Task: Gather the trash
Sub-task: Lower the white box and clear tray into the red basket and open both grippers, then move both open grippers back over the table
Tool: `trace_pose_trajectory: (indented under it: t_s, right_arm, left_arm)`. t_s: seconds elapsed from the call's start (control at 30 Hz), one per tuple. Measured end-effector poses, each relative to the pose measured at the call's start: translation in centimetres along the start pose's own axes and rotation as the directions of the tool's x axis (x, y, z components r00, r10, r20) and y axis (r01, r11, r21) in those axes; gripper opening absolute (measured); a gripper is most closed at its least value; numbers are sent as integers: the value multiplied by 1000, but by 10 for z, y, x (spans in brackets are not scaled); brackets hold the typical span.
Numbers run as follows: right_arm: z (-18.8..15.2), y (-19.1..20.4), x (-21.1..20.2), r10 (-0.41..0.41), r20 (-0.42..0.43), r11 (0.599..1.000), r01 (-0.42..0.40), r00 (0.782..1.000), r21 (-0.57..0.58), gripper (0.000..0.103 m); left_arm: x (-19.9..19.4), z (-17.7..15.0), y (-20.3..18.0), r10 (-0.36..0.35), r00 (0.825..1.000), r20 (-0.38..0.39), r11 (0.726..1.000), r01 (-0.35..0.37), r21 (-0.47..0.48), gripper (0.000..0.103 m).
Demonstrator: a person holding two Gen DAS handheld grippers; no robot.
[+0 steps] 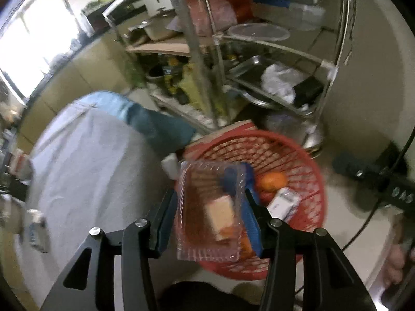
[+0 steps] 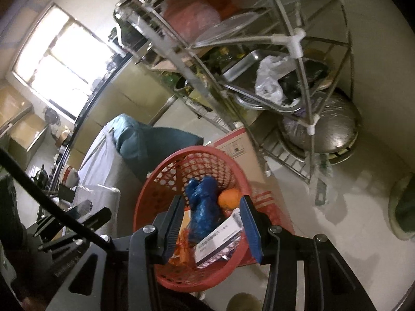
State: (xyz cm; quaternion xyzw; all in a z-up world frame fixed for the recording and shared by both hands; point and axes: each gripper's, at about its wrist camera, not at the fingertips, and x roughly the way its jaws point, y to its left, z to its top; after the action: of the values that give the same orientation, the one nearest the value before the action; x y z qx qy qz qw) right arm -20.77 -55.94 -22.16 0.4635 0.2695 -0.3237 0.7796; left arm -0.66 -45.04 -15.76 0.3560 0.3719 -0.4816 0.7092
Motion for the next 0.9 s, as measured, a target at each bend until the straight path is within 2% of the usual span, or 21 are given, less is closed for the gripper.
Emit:
trace_pose_trajectory:
  t_s: [0.07, 0.17, 0.23, 0.43, 0.53, 0.6, 0.73, 0.9]
  right_arm:
    - [2, -3, -5, -5, 10, 1000, 5, 1000, 8, 49]
    - [5, -5, -11, -3, 20, 1000, 3, 1000, 21, 52]
    - [5, -4, -13, 2, 23, 1000, -2, 1000, 29, 52]
    - [-1, 20, -15, 21, 28, 1000, -20, 999, -24, 52]
    - [-7, 37, -13, 43, 16, 998, -43, 999, -49, 52]
    - [-12, 53, -9, 63, 2, 995, -63, 998, -78, 52]
    - [-25, 99, 1, 101, -37, 979, -106, 994, -173, 53]
    - [-50, 167, 18, 152, -108, 938, -178, 982, -298, 52]
  left_arm:
    - [-4, 1, 10, -49, 999, 4, 998, 49, -43, 63]
    - [-14, -2, 22, -102, 994, 33, 991, 104, -80, 64]
    - [-23, -5, 27, -108, 993, 49, 990, 112, -88, 64]
    - [-50, -30, 58, -23, 996, 84, 991, 34, -126, 65]
    - [-59, -52, 79, 91, 994, 67, 983, -79, -168, 65]
    - [-67, -72, 97, 166, 985, 52, 965, -151, -215, 65]
    - [-81, -115, 137, 234, 972, 3, 918, -220, -329, 65]
    - [-95, -181, 198, 324, 942, -86, 819, -325, -474, 65]
